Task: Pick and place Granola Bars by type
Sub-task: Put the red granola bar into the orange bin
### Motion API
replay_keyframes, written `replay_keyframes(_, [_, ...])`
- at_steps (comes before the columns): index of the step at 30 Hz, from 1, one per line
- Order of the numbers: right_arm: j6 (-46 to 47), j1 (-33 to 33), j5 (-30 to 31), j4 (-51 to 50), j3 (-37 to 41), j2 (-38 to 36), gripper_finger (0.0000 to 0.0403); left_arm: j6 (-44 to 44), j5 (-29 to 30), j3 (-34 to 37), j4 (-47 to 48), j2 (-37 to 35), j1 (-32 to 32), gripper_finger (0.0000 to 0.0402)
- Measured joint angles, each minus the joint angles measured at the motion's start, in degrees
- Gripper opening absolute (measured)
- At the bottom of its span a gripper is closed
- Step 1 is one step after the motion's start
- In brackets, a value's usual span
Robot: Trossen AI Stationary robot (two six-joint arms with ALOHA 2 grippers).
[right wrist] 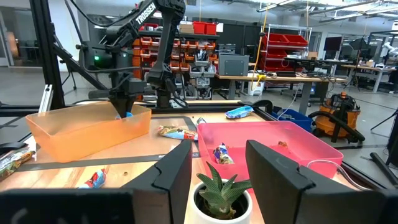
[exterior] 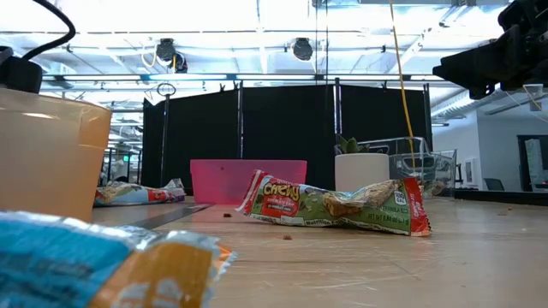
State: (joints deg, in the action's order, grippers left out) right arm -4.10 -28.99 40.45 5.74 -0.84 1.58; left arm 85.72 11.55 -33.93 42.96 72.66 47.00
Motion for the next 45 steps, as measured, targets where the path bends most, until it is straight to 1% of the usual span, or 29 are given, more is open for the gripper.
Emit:
replay_keyframes(3, [0.0, 0.0, 0.0, 0.0, 0.0, 0.0, 0.0142, -0.1, -0.7, 0.1, -1.3, 0.0, -0.1, 0.0033])
replay_keyframes(11, [0.0, 0.0, 0.0, 0.0, 0.0, 0.0, 0.0142, -5.6, -1.5, 0.1, -4.0, 0.0, 0.0, 0.0138])
replay_keyframes(14, [0.0, 0.0, 0.0, 0.0, 0.0, 0.0, 0.0142, -11.8, -1.5, 0.1, -6.9, 0.0, -0.1, 0.0171])
replay_keyframes(19, [0.0, 0.0, 0.0, 0.0, 0.0, 0.0, 0.0142, -27.9, -1.2, -0.6, -15.2, 0.0, -1.7, 0.0207])
replay_keyframes(22, [0.0, 0.0, 0.0, 0.0, 0.0, 0.0, 0.0142, -34.9, -1.6, -1.8, -17.4, 0.0, -3.9, 0.0218])
replay_keyframes(25, [0.0, 0.0, 0.0, 0.0, 0.0, 0.0, 0.0142, -40.9, -3.4, -3.1, -17.7, 0.0, -6.4, 0.0226])
replay_keyframes(31, [0.0, 0.0, 0.0, 0.0, 0.0, 0.0, 0.0142, -54.2, -6.0, -6.7, -17.5, 0.0, -12.4, 0.0228])
replay_keyframes(38, [0.0, 0.0, 0.0, 0.0, 0.0, 0.0, 0.0142, -69.7, -5.8, -11.8, -16.9, 0.1, -20.7, 0.0228])
replay_keyframes(40, [0.0, 0.0, 0.0, 0.0, 0.0, 0.0, 0.0142, -73.1, -5.5, -13.7, -14.8, 0.6, -23.7, 0.0228])
replay_keyframes(43, [0.0, 0.0, 0.0, 0.0, 0.0, 0.0, 0.0142, -75.6, -5.5, -16.4, -11.2, 1.4, -28.4, 0.0228])
replay_keyframes(45, [0.0, 0.0, 0.0, 0.0, 0.0, 0.0, 0.0142, -77.2, -5.7, -17.7, -11.0, 1.6, -31.0, 0.0228])
